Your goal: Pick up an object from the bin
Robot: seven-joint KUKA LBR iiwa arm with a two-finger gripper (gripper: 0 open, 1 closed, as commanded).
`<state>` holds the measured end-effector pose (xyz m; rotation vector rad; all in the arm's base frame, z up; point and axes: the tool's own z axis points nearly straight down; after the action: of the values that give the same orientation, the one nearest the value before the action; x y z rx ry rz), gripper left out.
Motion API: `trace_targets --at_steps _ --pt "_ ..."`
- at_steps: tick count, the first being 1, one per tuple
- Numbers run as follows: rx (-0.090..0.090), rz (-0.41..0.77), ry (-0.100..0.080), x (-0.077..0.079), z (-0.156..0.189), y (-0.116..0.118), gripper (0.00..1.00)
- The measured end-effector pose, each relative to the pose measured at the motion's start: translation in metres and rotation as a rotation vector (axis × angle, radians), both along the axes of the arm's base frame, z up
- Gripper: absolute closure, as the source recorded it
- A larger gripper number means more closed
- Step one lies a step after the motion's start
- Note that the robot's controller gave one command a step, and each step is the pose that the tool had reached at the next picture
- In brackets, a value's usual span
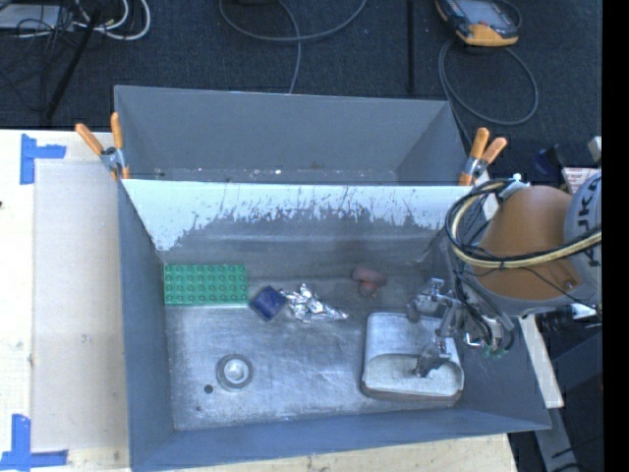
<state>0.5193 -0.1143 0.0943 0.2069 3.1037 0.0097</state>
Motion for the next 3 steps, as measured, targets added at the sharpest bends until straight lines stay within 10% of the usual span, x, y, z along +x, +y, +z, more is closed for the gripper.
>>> trace_targets --at_steps 3 --pt "0.005 -0.201 0.009 0.0127 -0.0063 0.0001 0.00"
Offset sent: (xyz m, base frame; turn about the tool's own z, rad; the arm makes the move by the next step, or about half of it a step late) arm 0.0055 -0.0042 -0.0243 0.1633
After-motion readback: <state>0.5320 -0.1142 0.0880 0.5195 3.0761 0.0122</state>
